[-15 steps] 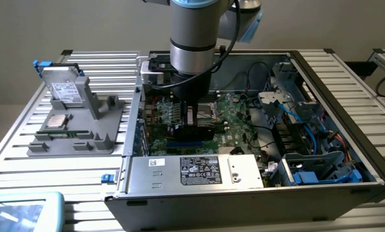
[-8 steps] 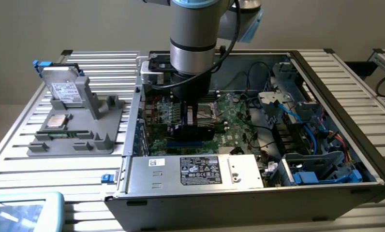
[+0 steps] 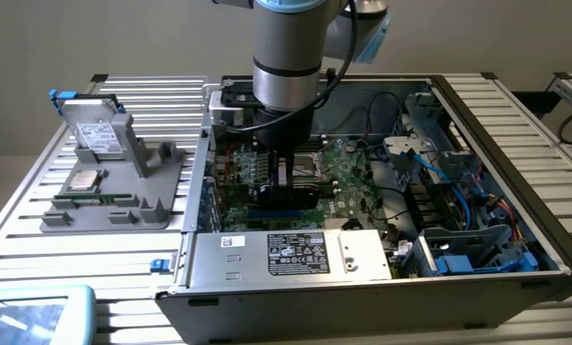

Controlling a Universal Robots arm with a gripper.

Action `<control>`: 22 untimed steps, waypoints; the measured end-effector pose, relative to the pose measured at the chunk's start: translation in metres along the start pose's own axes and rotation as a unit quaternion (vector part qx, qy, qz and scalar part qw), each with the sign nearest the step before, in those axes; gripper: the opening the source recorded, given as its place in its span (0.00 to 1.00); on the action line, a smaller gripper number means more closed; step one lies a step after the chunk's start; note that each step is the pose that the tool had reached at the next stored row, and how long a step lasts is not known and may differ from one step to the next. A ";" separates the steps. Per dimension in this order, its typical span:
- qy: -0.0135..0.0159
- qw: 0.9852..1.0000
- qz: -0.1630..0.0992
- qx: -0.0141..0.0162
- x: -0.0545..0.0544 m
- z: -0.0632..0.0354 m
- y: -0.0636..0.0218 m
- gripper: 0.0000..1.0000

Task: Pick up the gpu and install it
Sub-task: 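Insert the gpu into the slot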

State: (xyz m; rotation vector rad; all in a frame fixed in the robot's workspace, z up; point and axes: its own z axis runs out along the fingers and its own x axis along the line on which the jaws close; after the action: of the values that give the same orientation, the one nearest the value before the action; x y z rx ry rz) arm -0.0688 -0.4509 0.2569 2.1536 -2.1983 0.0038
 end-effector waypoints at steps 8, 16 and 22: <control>0.000 1.000 0.000 0.000 -0.001 0.0003 -0.0005 0.27; 0.000 1.000 0.000 0.000 0.002 0.0001 -0.0023 0.27; 0.000 1.000 0.000 0.000 0.001 0.0001 -0.0024 0.27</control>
State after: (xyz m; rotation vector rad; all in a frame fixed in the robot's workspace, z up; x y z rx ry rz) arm -0.0665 -0.4524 0.2567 2.1536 -2.1982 0.0039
